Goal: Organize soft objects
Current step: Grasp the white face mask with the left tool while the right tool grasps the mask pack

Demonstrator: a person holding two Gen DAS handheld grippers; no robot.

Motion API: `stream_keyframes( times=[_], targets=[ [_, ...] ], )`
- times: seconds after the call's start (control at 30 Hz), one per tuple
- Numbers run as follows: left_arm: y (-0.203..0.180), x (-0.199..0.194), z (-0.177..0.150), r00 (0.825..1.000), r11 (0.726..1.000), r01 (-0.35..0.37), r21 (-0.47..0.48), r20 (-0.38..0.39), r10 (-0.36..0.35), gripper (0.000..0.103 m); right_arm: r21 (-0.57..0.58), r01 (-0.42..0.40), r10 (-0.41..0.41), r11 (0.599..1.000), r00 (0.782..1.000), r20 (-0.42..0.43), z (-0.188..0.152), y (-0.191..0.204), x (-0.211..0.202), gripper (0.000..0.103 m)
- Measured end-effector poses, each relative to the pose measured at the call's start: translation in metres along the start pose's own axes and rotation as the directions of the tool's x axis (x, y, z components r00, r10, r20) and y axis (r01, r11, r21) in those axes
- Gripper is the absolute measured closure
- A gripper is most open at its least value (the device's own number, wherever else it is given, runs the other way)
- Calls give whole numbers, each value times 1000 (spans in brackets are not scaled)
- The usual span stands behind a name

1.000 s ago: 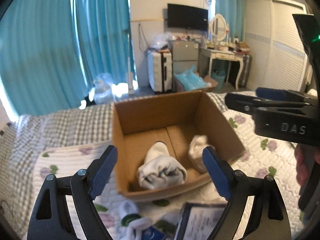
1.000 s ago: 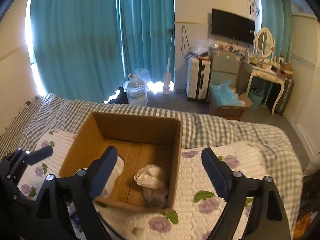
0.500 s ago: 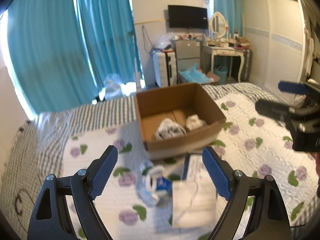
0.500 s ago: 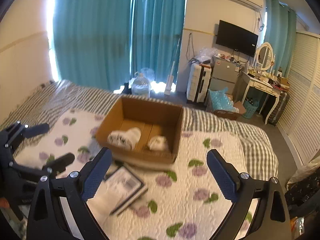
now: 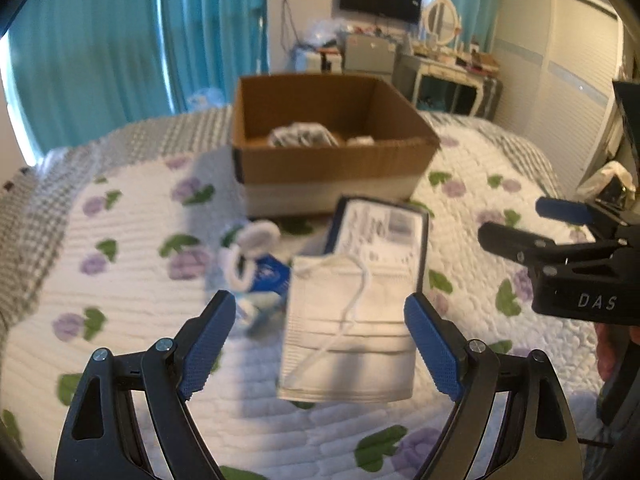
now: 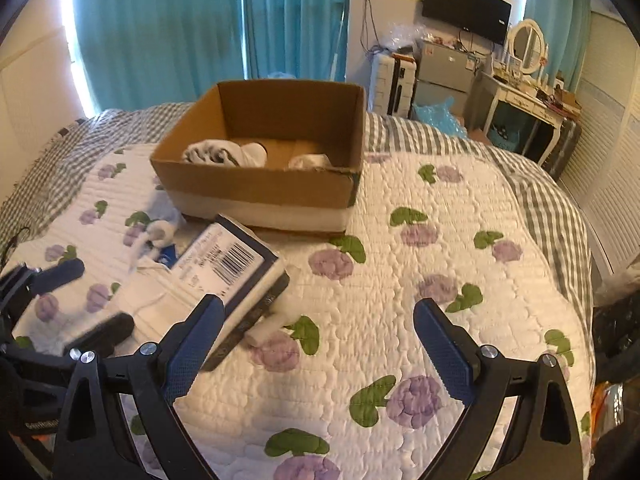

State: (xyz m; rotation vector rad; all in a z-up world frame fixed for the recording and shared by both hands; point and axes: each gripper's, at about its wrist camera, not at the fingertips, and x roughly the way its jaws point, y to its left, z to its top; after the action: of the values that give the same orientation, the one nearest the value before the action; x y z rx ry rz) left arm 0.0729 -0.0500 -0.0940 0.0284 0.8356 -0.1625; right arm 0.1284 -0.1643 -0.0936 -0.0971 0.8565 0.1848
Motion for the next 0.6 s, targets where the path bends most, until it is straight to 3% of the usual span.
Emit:
stream_keyframes(
  times=[0.3,0.6],
  targets=[
    [-12,36,-11,998,999,32,41,-64,-30,18,29,1,0,1000,999,-54,-8,-7,26,7],
    [-12,33,-20,993,994,96,56,-80,-92,57,26,11,-9,1000,999,-53,-10,-6,28,7]
  ],
)
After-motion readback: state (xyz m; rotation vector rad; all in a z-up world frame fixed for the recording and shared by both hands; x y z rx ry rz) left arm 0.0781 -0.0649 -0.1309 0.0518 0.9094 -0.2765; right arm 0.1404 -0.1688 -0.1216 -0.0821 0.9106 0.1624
